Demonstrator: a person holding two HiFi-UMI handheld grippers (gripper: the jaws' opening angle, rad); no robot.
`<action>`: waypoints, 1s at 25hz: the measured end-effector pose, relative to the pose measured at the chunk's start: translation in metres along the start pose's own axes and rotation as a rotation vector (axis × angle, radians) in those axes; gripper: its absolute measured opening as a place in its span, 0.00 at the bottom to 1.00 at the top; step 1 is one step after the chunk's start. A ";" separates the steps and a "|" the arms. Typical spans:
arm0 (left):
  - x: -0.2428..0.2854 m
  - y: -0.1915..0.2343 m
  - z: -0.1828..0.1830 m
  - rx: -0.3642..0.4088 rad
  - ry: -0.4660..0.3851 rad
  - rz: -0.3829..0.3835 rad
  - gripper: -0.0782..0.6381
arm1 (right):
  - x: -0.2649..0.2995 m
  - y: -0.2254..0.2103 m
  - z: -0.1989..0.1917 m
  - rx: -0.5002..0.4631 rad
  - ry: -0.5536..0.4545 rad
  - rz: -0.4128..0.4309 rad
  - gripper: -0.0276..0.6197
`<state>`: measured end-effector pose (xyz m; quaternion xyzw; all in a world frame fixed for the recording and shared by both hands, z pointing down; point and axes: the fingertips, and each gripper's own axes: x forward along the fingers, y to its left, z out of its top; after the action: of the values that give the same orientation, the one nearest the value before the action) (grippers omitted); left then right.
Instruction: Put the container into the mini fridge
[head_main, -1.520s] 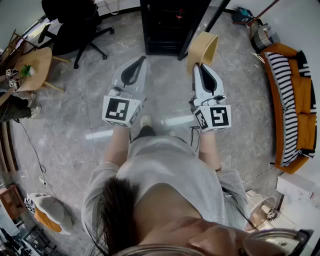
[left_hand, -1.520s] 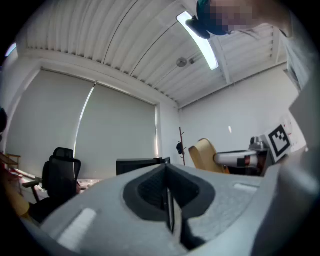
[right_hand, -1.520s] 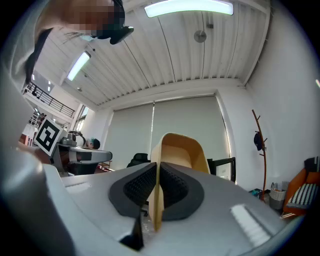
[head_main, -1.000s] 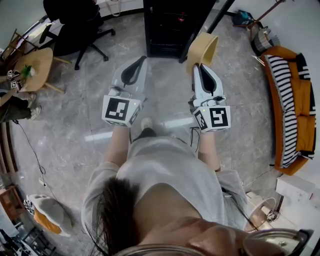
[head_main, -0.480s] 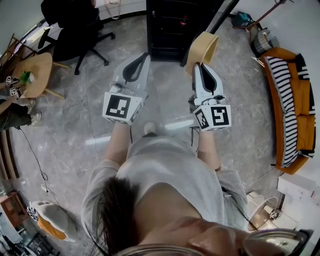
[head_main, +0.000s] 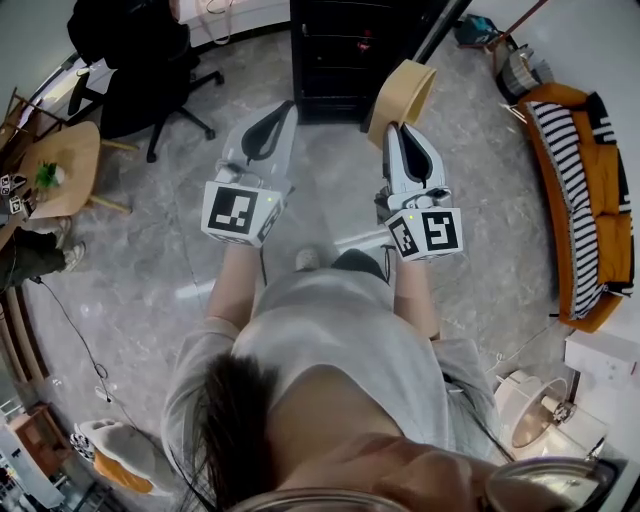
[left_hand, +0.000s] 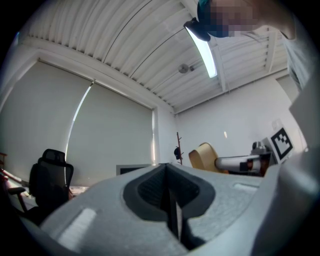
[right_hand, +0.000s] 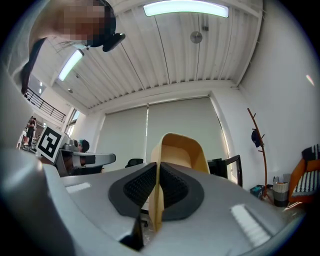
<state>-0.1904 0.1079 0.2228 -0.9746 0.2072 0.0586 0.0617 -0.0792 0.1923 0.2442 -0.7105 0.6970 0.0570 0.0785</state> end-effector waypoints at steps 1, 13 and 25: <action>0.001 0.003 -0.002 -0.006 0.001 0.000 0.11 | 0.001 0.001 -0.001 -0.001 0.004 -0.003 0.07; 0.049 0.019 -0.021 -0.021 0.011 0.001 0.11 | 0.029 -0.042 -0.018 -0.009 0.030 -0.024 0.07; 0.142 0.042 -0.032 -0.024 -0.004 0.060 0.11 | 0.099 -0.119 -0.022 -0.021 0.023 0.042 0.07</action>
<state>-0.0761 0.0086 0.2308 -0.9685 0.2353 0.0650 0.0488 0.0411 0.0932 0.2507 -0.6970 0.7120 0.0575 0.0619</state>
